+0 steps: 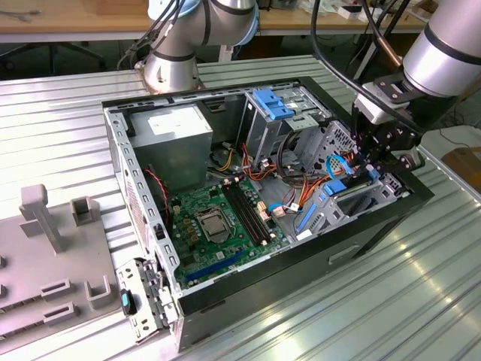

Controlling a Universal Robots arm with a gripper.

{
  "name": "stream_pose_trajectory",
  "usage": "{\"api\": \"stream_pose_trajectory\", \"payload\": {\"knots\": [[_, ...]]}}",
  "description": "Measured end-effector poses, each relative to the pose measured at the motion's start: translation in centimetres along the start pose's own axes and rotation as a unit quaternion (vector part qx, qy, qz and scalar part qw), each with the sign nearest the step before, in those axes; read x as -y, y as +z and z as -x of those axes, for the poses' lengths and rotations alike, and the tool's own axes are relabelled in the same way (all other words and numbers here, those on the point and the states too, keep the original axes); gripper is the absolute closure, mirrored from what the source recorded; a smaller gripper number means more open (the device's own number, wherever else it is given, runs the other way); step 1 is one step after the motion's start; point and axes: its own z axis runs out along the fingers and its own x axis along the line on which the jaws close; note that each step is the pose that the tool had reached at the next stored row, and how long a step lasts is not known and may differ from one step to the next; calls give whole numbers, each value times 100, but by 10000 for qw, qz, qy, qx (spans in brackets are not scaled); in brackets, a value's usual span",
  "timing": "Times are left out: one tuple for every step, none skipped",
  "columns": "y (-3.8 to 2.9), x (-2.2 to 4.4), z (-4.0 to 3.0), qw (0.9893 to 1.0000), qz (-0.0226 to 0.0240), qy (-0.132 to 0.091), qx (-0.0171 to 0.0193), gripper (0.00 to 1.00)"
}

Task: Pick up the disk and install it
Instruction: 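Insert the second disk wire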

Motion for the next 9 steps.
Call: {"api": "stream_pose_trajectory", "payload": {"knots": [[0, 0, 0, 10000, 0, 0, 0, 77], [0, 0, 0, 10000, 0, 0, 0, 84], [0, 0, 0, 10000, 0, 0, 0, 89], [0, 0, 0, 10000, 0, 0, 1, 89], [0, 0, 0, 10000, 0, 0, 1, 89], [0, 0, 0, 10000, 0, 0, 1, 89], [0, 0, 0, 10000, 0, 0, 1, 89], [0, 0, 0, 10000, 0, 0, 2, 89], [0, 0, 0, 10000, 0, 0, 1, 89]]}}
